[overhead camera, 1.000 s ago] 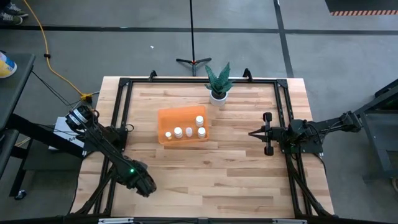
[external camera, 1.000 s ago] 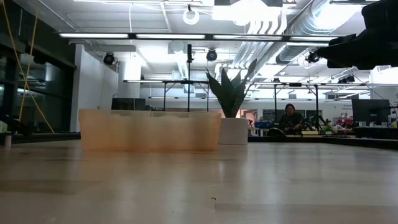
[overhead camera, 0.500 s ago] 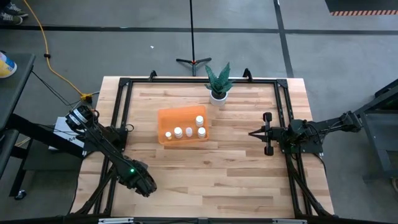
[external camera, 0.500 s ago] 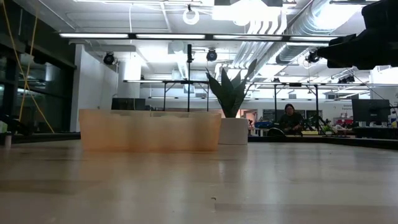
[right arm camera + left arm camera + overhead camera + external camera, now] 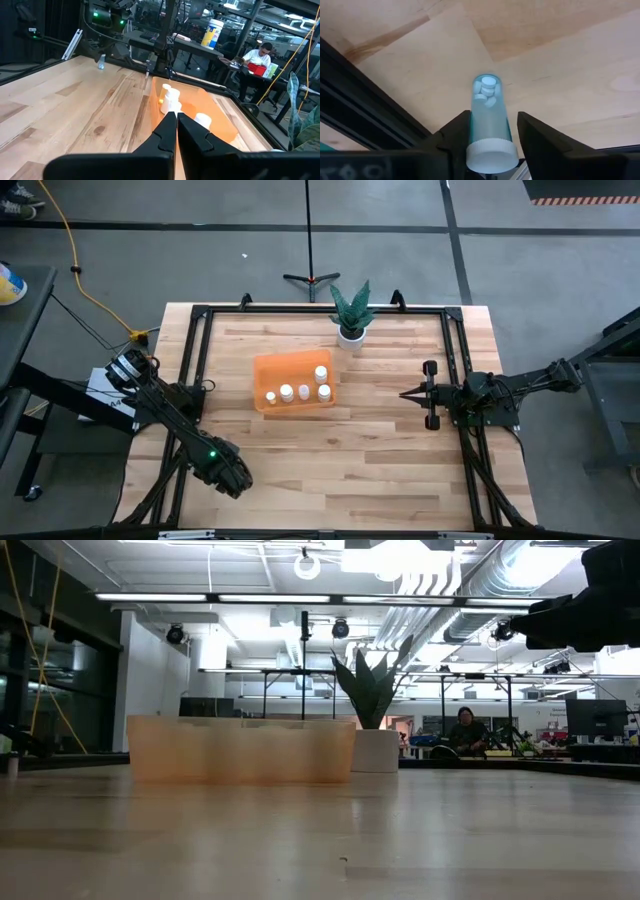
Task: Pick and place pill bottles into a basket
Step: Put the blue pill bottle in the orange bin
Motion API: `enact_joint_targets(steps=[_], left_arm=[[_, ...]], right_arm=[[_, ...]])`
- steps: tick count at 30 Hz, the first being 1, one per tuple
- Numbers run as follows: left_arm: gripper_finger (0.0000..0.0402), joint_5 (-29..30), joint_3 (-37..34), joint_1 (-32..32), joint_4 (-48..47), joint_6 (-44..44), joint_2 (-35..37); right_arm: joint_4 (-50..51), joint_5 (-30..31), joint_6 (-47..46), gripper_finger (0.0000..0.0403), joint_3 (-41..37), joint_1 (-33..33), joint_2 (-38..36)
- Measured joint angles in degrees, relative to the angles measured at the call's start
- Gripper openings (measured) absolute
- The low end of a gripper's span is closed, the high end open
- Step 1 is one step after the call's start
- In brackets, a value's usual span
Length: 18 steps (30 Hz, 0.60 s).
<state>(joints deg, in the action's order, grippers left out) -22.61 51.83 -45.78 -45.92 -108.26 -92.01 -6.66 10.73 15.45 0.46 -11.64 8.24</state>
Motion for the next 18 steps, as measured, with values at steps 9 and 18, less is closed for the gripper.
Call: enact_joint_targets(steps=[9, 18], left_arm=[[0.0169, -0.19, 0.00, 0.00, 0.06, 2.46, 0.00], [0.0153, -3.70, 0.07, 0.02, 4.46, 2.88, 0.00]], right_arm=[[0.00, 0.01, -0.01, 0.0001, 0.01, 0.00, -0.01], [0.00, 0.00, -0.09, 0.0001, -0.01, 0.01, 0.01]])
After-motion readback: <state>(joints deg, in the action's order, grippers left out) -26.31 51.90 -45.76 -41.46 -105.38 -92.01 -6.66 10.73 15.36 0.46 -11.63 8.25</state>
